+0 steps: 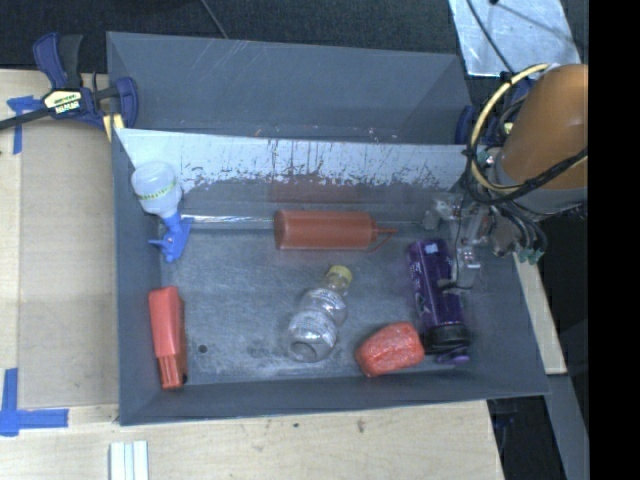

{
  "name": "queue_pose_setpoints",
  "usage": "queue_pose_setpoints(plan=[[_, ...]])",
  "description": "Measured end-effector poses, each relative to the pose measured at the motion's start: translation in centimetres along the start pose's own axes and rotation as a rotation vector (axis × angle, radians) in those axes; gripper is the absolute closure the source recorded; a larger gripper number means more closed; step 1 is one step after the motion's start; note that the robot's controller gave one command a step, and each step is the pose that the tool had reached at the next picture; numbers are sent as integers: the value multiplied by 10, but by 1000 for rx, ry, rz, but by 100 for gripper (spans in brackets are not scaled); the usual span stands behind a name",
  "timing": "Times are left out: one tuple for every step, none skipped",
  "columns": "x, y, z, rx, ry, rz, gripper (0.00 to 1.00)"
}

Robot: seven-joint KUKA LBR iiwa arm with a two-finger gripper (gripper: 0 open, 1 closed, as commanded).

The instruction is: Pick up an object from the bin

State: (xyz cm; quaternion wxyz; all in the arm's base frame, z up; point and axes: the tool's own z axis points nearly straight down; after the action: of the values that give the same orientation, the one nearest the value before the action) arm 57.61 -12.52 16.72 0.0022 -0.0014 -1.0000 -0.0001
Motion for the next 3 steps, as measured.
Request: queue_pose_setpoints(plan=[[-2, 1, -5, 1, -8, -3, 0], [-7, 49, 47, 2, -10, -143, 0], [-9, 103, 18, 1, -11, -301, 0]])
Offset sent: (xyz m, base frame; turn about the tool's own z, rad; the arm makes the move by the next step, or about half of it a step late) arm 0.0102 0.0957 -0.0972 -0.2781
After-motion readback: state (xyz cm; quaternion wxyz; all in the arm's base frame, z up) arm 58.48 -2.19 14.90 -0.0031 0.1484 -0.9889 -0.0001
